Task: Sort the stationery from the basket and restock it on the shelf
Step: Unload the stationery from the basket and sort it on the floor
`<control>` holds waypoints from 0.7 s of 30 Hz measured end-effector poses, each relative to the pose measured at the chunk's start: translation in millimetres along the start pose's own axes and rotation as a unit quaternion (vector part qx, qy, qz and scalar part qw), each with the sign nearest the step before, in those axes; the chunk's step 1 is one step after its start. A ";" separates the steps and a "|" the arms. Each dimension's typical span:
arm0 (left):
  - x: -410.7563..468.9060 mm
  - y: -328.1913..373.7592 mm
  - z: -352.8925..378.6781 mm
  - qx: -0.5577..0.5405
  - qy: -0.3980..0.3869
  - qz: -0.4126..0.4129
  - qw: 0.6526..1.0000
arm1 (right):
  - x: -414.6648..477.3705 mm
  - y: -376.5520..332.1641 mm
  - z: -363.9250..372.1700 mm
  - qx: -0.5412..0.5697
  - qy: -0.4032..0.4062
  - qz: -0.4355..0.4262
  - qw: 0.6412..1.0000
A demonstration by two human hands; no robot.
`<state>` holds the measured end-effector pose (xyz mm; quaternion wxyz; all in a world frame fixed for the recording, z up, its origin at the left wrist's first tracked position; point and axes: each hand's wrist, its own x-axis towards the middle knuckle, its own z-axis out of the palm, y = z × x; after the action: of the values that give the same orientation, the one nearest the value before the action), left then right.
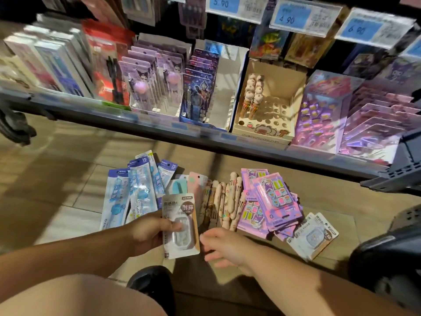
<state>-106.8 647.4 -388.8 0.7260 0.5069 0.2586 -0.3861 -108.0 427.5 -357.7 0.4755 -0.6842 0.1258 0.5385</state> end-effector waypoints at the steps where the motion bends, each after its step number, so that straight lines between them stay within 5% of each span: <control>1: 1.5 -2.5 6.8 0.001 -0.012 -0.001 1.000 | 0.0 2.8 1.8 0.015 -0.002 -0.008 1.000; 10: 13.7 -5.6 64.0 0.125 0.002 -0.031 0.992 | -4.7 48.2 -8.8 0.149 0.098 -0.047 0.983; 15: 24.0 -11.7 76.1 0.260 0.007 -0.055 0.964 | -19.6 95.4 -21.2 0.337 0.202 -0.001 0.920; 21: 29.4 -8.5 94.0 0.316 0.000 -0.053 0.947 | -26.4 158.3 -52.4 0.346 0.407 0.067 0.843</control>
<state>-98.6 549.1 -382.8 0.5072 0.6959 0.1496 -0.4858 -194.3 295.7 -418.3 0.5505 -0.6225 0.5316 0.1639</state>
